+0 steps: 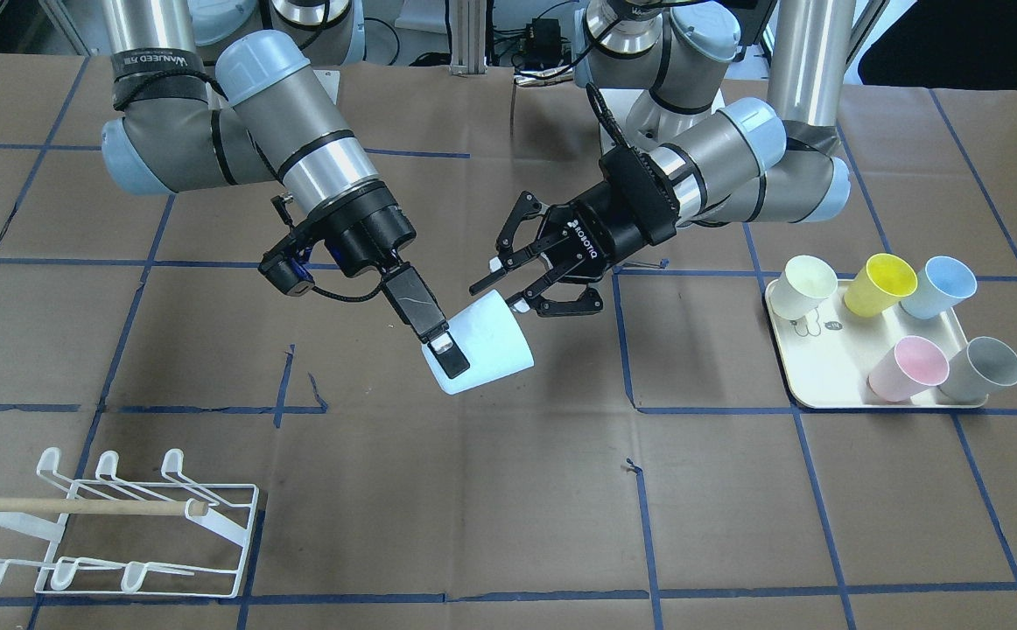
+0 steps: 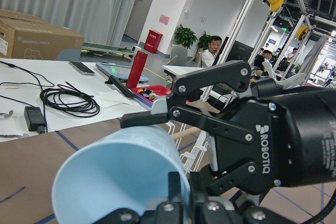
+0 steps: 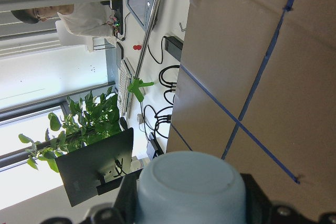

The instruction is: Transfer IKEA cup to right arm and place on rack

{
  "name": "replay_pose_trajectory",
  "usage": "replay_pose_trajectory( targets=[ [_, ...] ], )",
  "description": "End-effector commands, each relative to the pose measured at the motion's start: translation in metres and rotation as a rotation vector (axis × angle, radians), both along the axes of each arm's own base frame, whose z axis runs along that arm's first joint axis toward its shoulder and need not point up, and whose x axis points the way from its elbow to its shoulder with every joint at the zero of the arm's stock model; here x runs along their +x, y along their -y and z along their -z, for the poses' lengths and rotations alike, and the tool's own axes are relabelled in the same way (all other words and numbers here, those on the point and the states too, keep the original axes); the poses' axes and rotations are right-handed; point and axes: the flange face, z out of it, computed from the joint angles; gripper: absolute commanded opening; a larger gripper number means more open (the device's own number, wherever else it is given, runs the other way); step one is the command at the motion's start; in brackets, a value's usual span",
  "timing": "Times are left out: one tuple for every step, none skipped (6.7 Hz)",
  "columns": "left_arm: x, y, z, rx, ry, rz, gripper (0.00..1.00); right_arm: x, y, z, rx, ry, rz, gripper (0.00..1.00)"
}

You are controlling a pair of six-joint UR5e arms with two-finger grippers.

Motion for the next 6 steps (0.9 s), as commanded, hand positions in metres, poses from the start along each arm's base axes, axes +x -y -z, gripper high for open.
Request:
replay_pose_trajectory(
  targets=[
    [0.006, 0.001, -0.002, 0.022, -0.012, -0.033, 0.99, 0.0, 0.001, 0.0, -0.001, -0.001, 0.0, 0.52],
    [0.011, 0.0, -0.009, 0.026, -0.022, -0.049, 1.0, -0.001, 0.005, -0.001, -0.01, -0.004, 0.003, 0.46],
    [0.035, -0.006, -0.014, 0.037, -0.024, -0.112, 1.0, -0.01, 0.015, -0.003, -0.032, -0.014, 0.023, 0.44],
    [0.061, -0.018, -0.017, 0.059, -0.027, -0.174, 1.0, -0.029, 0.029, 0.003, -0.025, -0.014, 0.055, 0.38],
    [0.073, -0.016, -0.03, 0.14, -0.02, -0.229, 1.0, -0.059, 0.043, 0.002, -0.054, -0.056, 0.08, 0.36],
    [0.086, -0.004, -0.042, 0.267, 0.078, -0.418, 0.99, -0.086, 0.057, -0.001, -0.136, -0.17, 0.057, 0.34]
  ],
)
